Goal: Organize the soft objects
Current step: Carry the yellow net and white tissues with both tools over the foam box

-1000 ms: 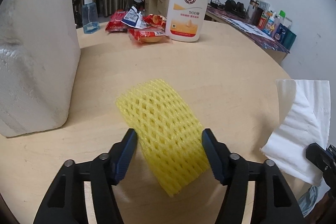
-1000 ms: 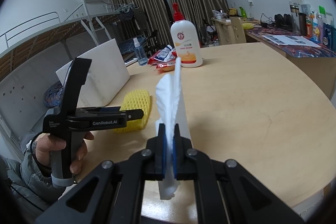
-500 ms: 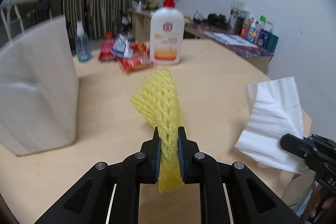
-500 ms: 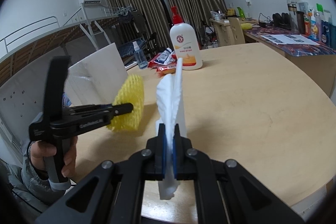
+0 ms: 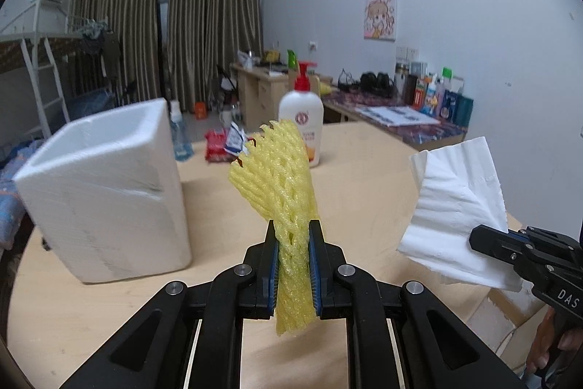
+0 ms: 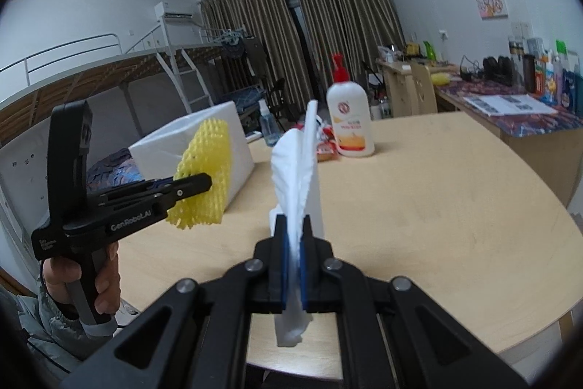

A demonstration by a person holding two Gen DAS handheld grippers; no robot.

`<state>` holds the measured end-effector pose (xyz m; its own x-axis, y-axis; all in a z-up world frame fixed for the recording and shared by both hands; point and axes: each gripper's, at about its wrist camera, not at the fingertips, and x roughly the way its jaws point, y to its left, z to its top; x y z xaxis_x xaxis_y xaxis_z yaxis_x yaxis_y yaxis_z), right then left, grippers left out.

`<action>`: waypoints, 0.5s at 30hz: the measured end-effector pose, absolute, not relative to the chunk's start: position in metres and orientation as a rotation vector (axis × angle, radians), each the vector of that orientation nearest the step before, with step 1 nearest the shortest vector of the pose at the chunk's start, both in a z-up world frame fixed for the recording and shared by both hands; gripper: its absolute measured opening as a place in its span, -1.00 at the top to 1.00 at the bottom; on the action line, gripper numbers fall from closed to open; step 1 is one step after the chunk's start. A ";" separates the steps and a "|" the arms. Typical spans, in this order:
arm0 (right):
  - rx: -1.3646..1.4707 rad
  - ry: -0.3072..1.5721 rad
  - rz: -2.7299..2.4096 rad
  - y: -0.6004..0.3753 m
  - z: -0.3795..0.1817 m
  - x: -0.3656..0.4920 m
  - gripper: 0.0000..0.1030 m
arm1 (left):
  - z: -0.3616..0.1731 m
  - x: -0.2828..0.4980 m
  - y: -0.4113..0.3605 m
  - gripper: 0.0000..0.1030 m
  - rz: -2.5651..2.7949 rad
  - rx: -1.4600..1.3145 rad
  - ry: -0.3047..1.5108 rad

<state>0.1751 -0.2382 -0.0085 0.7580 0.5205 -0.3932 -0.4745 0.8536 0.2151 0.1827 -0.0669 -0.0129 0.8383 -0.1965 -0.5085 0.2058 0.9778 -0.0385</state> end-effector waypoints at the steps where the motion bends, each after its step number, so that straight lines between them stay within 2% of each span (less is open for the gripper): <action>1: 0.101 0.448 0.546 -0.237 -0.005 0.171 0.86 | -0.009 0.177 -0.065 0.71 -0.209 0.018 0.523; 15: 0.061 0.330 0.594 -0.220 0.025 0.131 0.86 | 0.035 0.088 -0.040 0.71 -0.162 0.046 0.355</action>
